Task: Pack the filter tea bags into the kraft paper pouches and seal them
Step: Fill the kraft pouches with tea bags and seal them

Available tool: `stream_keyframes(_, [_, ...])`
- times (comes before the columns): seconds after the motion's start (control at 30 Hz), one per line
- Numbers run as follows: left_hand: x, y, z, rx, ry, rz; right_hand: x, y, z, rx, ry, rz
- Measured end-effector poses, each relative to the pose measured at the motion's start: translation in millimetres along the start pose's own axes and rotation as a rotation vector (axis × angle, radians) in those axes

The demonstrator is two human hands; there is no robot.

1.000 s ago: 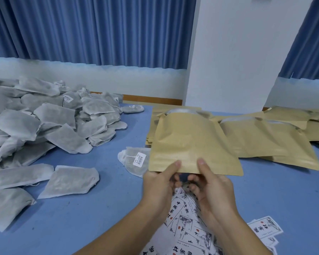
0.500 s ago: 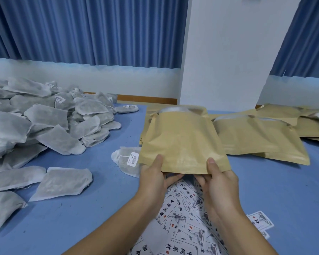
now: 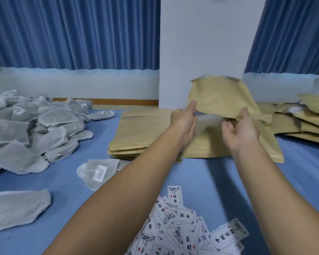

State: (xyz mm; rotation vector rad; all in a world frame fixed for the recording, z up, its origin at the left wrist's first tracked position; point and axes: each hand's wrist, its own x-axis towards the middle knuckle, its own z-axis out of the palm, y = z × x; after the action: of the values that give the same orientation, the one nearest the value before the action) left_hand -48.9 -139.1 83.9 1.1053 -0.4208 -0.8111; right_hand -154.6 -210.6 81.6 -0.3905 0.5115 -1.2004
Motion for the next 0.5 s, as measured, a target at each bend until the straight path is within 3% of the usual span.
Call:
stream_keyframes(0.07, [14.2, -8.7, -0.1, 0.392, 0.072, 0.149, 12.4, 15.3, -5.1, -0.16, 0.039, 0.023])
stream_keyframes(0.17, [5.0, -20.5, -17.9, 0.695, 0.085, 0.376, 7.1, 47.4, -18.0, -0.372, -0.001, -0.017])
stream_keyframes(0.23, [-6.4, -23.2, -41.2, 0.853, 0.126, 0.566, -1.9, 68.5, -24.7, -0.553, -0.109, -0.123])
stream_keyframes(0.3, [-10.5, -20.8, -69.9, 1.067, 0.209, 0.695, -14.5, 85.7, -27.2, -0.906, -0.251, -0.331])
stream_keyframes(0.37, [-11.3, -14.6, -96.4, 1.399, 0.264, 0.652, -26.6, 100.5, -25.6, -1.278, -0.438, -0.56])
stream_keyframes(0.43, [-13.2, -9.1, -119.0, 1.677, 0.262, 0.436, -36.8, 112.2, -21.3, -1.526, -0.63, -0.625])
stream_keyframes(0.5, [-16.0, -7.5, -137.5, 1.769, 0.163, 0.271, -44.9, 123.3, -17.5, -1.78, -0.751, -0.654])
